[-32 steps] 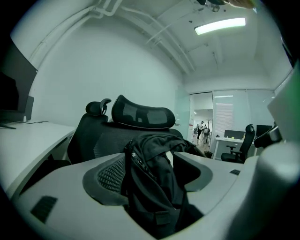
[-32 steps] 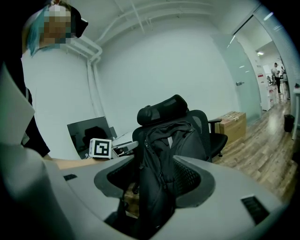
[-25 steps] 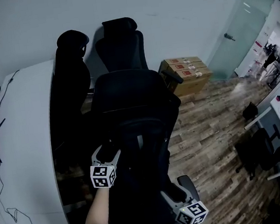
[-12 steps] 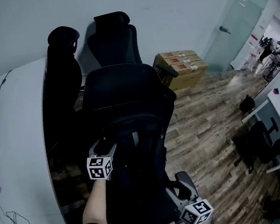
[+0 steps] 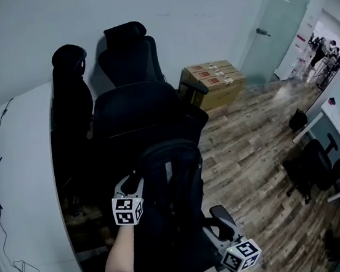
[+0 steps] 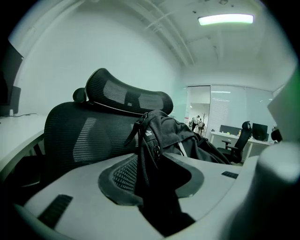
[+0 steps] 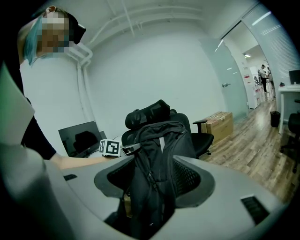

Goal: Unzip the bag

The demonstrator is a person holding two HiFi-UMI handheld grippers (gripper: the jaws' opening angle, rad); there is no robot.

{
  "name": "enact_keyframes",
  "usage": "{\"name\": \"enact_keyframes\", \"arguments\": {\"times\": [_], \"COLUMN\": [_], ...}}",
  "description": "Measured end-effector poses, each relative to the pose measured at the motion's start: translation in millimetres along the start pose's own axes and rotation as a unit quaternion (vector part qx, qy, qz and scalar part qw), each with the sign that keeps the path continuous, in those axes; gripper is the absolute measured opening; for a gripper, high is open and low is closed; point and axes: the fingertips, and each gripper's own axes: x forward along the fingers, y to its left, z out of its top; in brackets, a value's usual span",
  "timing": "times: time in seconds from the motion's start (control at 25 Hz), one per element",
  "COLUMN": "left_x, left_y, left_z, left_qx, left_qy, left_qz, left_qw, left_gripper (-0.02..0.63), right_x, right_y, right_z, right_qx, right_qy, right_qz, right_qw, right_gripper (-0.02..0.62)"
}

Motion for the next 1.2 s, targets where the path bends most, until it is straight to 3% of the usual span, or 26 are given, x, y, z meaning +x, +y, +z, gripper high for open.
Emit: {"name": "enact_keyframes", "arguments": {"times": [0.24,0.48,0.72,0.96,1.2], "left_x": [-31,-68,-96,-114,-143], "left_y": [-63,-141,-222,-275,-340], "left_z": [6,5,3,-9,-42], "left_qx": [0.062,0.14,0.204,0.241,0.305], "left_qy": [-0.013,-0.029,-0.033,-0.031,-0.027], "left_qz": [-0.02,-0.061,-0.125,-0.159,-0.223], "left_qw": [0.9978,0.9878,0.9704,0.957,0.9253], "left_gripper": [0.156,0.152,0.127,0.12,0.114], "right_x": [-25,-50,-93,-139,-162], "right_y": [-2,9,6,-11,-15], "right_z": [2,11,19,13,-3], "right_qx": [-0.019,-0.025,-0.025,-0.013,0.025], "right_qy": [0.004,-0.022,-0.041,-0.042,-0.042], "right_qz": [-0.005,0.013,-0.008,-0.03,-0.038], "right_qw": [1.0,0.999,0.999,0.999,0.998], "right_gripper": [0.229,0.229,0.229,0.228,0.227]}}
